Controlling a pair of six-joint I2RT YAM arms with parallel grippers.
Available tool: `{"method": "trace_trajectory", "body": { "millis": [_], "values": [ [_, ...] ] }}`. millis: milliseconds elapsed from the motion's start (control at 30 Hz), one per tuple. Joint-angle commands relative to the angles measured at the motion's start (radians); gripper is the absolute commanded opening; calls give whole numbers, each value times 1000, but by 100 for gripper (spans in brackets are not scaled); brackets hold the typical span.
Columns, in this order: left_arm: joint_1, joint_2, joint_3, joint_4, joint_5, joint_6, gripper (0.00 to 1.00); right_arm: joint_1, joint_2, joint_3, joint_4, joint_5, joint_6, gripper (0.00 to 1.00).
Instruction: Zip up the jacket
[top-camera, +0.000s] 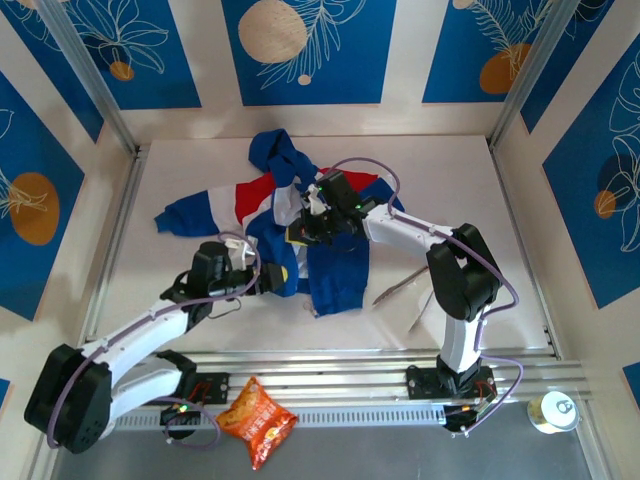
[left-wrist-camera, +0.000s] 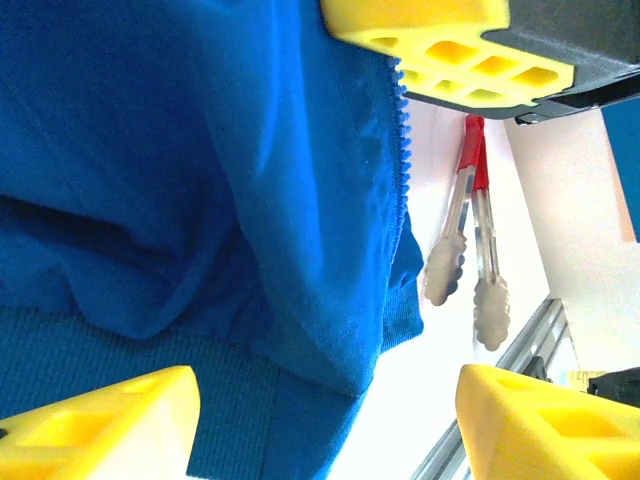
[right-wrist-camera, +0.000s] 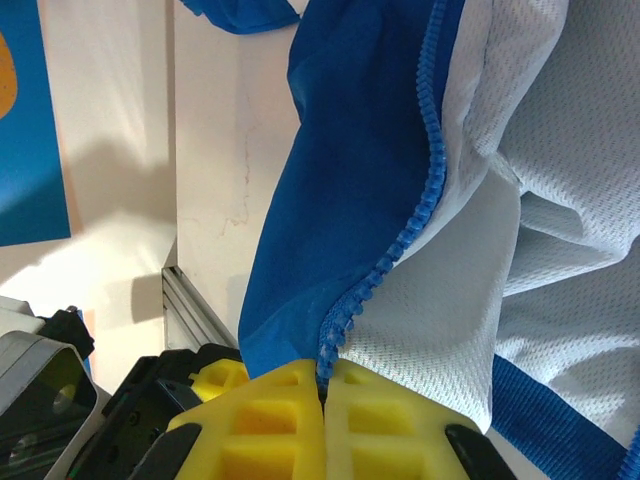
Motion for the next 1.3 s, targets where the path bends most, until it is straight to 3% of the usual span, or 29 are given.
{"method": "trace_trajectory", "body": {
  "millis": [0,333,567,1000,1200,1267],
  "values": [
    [11,32,8,80,88,-23,68,0,0,26,-38,9,-16,0],
    [3,72,-17,115,24,-27,63,12,1,11,-16,4,11,0],
    [-78,72,10,13,-129,126,64,14,19,22,-25,9,24,0],
    [-176,157,36,-6,-203,226,63,15,23,37,-45,17,24,0],
    [-212,199,46,-8,-277,182,50,15,26,22,-48,19,23,0],
    [-212,191,47,-28,-288,176,21,19,19,12,-41,22,18,0]
  ]
}}
